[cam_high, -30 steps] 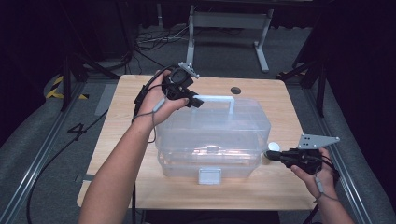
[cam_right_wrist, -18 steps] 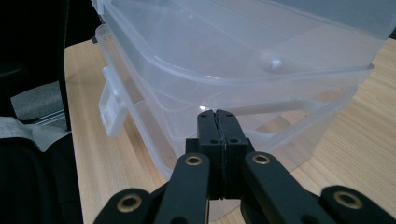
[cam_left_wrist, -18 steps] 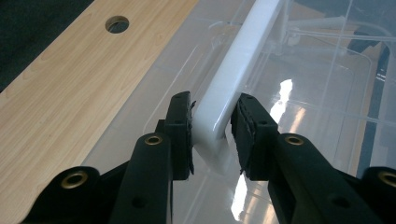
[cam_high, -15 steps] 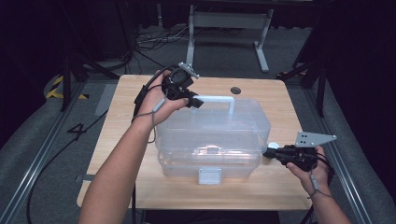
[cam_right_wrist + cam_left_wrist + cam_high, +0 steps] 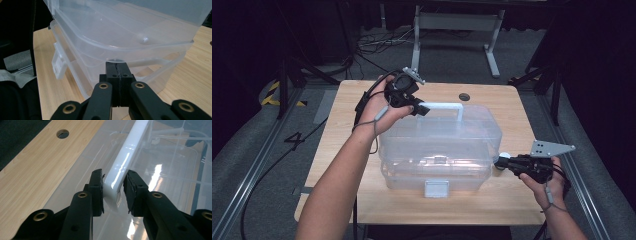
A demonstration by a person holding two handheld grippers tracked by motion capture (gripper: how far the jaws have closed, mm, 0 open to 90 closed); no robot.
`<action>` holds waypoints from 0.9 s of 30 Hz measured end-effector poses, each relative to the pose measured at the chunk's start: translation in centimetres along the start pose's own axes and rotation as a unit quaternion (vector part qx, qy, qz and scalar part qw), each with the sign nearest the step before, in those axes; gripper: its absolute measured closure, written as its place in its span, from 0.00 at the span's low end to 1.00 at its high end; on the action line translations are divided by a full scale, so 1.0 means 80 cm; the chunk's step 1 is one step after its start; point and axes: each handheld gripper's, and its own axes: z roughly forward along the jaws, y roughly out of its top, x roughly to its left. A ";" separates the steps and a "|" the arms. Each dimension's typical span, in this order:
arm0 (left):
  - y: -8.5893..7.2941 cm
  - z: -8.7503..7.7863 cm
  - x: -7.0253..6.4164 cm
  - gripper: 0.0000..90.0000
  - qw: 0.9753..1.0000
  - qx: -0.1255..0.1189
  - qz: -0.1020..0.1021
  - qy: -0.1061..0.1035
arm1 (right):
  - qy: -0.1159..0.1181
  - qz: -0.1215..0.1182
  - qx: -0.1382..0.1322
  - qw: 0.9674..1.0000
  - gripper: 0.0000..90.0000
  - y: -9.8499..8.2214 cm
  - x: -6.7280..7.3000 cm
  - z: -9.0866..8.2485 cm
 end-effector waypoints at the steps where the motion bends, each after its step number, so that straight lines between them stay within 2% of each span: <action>1: 0.000 0.000 0.000 0.77 1.000 0.000 0.001 0.002 | 0.000 0.000 -0.001 1.000 1.00 0.000 0.000 0.000; 8: -0.003 0.000 0.002 0.77 1.000 -0.006 -0.002 -0.007 | -0.004 0.001 0.001 1.000 1.00 0.001 0.001 0.000; 12: -0.005 -0.004 0.004 0.73 1.000 -0.026 -0.008 -0.014 | -0.004 0.001 0.000 1.000 1.00 0.001 0.001 0.000; 16: -0.009 -0.017 0.004 0.69 0.998 -0.057 -0.012 -0.010 | -0.005 -0.002 0.001 1.000 1.00 0.002 0.001 0.000; 18: -0.011 -0.023 0.004 0.70 0.998 -0.059 -0.014 -0.007 | -0.006 -0.002 0.001 1.000 1.00 0.003 0.001 0.000; 27: -0.024 -0.058 -0.001 0.78 0.995 -0.094 -0.028 0.004 | -0.011 -0.004 -0.007 1.000 1.00 0.013 -0.001 0.001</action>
